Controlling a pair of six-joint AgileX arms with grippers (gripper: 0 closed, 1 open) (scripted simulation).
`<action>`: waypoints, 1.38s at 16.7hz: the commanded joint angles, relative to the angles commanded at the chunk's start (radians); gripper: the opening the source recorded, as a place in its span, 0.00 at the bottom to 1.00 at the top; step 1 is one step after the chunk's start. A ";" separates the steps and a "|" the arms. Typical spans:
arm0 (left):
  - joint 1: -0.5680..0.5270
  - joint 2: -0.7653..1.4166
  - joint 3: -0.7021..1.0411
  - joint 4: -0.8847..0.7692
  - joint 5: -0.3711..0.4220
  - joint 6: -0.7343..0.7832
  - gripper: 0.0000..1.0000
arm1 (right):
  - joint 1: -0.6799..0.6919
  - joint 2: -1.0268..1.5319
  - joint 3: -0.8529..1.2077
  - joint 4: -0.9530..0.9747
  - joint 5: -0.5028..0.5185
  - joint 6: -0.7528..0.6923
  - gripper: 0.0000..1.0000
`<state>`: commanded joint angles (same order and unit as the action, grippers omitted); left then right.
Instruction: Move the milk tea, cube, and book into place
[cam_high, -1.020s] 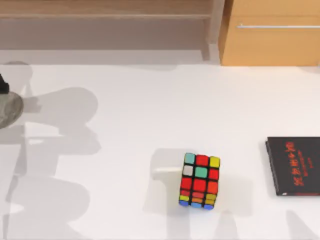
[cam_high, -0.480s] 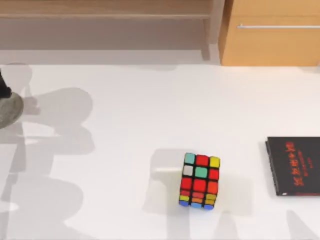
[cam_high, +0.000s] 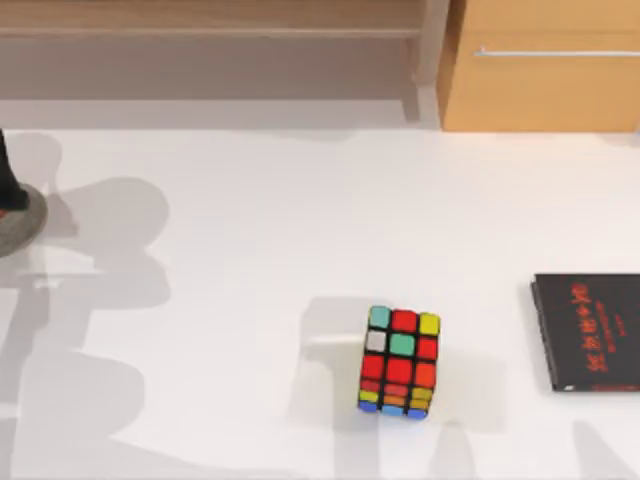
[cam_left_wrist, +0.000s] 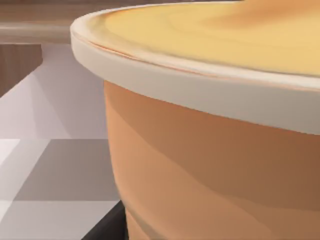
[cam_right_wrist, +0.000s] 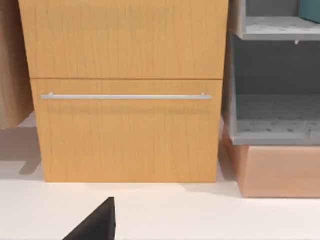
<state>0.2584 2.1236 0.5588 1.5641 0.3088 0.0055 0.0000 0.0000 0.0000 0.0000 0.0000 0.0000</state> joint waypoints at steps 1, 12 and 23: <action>0.000 0.000 0.000 0.000 0.000 0.000 0.00 | 0.000 0.000 0.000 0.000 0.000 0.000 1.00; 0.000 0.000 0.000 0.000 0.000 0.000 0.75 | 0.000 0.000 0.000 0.000 0.000 0.000 1.00; 0.000 0.000 0.000 0.000 0.000 0.000 1.00 | 0.000 0.000 0.000 0.000 0.000 0.000 1.00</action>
<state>0.2584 2.1236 0.5588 1.5641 0.3088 0.0055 0.0000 0.0000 0.0000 0.0000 0.0000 0.0000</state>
